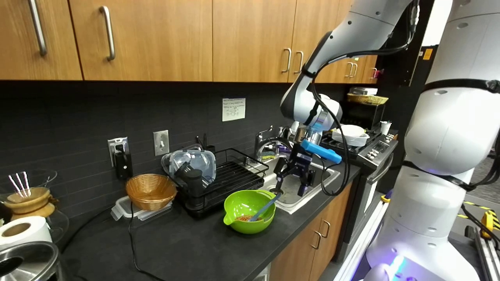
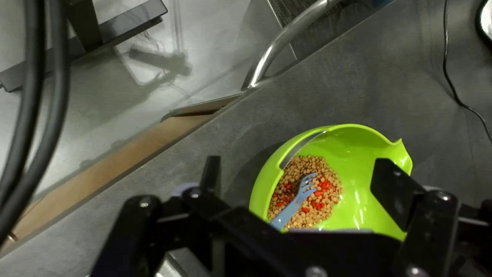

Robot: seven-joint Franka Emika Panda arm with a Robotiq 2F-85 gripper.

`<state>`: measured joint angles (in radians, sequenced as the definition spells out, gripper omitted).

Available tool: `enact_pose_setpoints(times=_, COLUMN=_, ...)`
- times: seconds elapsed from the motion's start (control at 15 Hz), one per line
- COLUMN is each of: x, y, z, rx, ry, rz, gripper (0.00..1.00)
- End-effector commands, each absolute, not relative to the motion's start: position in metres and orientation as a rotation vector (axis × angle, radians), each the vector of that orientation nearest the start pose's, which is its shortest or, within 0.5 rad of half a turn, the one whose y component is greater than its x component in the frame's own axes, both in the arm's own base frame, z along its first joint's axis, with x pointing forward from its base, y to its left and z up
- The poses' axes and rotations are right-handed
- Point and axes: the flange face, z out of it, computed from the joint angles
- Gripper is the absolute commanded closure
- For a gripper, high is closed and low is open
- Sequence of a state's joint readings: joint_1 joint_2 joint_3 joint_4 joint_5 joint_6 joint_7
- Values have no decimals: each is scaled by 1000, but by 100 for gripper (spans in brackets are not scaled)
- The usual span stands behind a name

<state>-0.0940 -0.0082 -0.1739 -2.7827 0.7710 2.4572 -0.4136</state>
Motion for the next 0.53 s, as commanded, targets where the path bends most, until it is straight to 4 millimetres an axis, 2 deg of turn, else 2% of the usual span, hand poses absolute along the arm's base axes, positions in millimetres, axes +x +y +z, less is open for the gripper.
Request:
enact_pose_setpoints(times=0.0, x=341, y=-73, z=191, rx=-2567, ry=698, rz=164, gripper=0)
enact_pose_setpoints(times=0.27, x=365, y=-43, z=196, rx=-2555, ry=654, rz=106, gripper=0)
enact_pose_setpoints(times=0.47, x=374, y=-34, z=191, rx=-2508, ry=653, rz=65, gripper=0)
